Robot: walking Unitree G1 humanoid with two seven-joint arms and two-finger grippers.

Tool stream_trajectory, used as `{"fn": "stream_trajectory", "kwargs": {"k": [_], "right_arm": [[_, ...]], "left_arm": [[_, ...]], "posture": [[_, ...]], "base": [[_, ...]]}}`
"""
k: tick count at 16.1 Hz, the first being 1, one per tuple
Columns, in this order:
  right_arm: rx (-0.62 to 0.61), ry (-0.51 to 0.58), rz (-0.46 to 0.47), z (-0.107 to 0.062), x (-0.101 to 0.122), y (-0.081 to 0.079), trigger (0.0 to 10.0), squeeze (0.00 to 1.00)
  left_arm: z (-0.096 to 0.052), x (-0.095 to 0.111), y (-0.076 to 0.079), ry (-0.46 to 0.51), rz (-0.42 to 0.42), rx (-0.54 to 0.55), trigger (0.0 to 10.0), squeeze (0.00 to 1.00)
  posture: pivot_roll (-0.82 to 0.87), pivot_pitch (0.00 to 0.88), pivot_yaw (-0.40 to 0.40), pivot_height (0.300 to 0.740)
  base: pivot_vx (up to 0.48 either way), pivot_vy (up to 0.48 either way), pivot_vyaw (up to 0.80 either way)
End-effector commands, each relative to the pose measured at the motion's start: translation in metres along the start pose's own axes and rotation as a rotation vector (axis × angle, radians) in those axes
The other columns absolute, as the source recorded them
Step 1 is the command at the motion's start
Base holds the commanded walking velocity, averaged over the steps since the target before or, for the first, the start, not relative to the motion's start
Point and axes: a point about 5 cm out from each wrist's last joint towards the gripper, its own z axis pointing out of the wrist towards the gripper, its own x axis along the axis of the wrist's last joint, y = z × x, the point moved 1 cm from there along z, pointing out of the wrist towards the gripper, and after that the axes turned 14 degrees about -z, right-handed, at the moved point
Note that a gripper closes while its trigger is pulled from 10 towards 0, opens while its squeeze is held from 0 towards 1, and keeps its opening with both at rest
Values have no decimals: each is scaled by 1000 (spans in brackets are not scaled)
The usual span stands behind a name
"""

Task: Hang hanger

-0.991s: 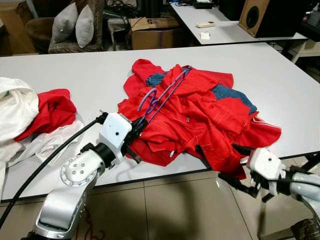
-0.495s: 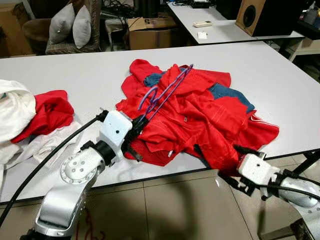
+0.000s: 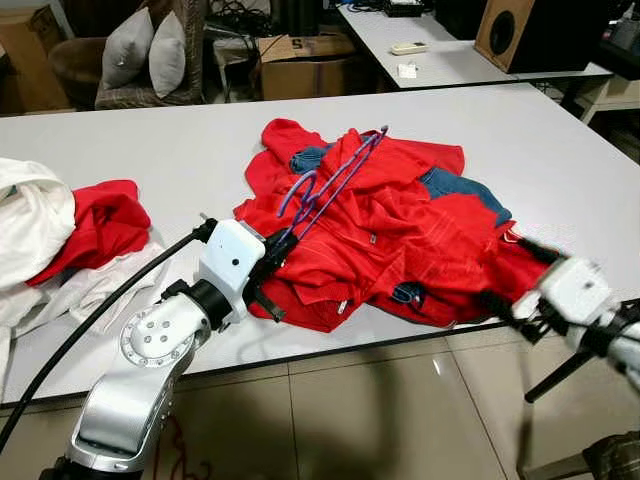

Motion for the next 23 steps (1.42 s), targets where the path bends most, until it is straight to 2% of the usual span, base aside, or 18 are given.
{"fn": "stream_trajectory", "kwargs": {"k": [1,3,4,5,6,7,23], "right_arm": [[-22,-1,44,-2,-3,5,10000,0],[21,-18,72,0,-9,-3,10000,0],[48,-18,85,1,-10,-9,8471,0],[48,-18,85,1,-10,-9,8471,0],[60,-7,106,4,-9,-12,3686,0],[65,1,122,6,-8,-13,0,0],[109,31,201,14,-7,-14,0,0]], "left_arm": [[1,2,1,7,6,-11,10000,0],[1,2,1,5,8,-14,10000,0],[1,2,1,6,8,-15,10000,0],[1,2,1,6,8,-15,10000,0],[1,2,1,6,9,-16,10000,0],[0,2,1,6,11,-16,10000,0],[3,2,5,5,5,-33,10000,0]], "posture": [[-14,33,28,740],[-13,29,27,740],[-12,28,26,740],[-12,28,26,740],[-9,26,25,740],[-7,23,24,740],[-6,32,16,740]], "base": [[0,0,0],[0,0,0],[0,0,0],[0,0,0],[0,0,0],[0,0,0],[0,0,0]]}}
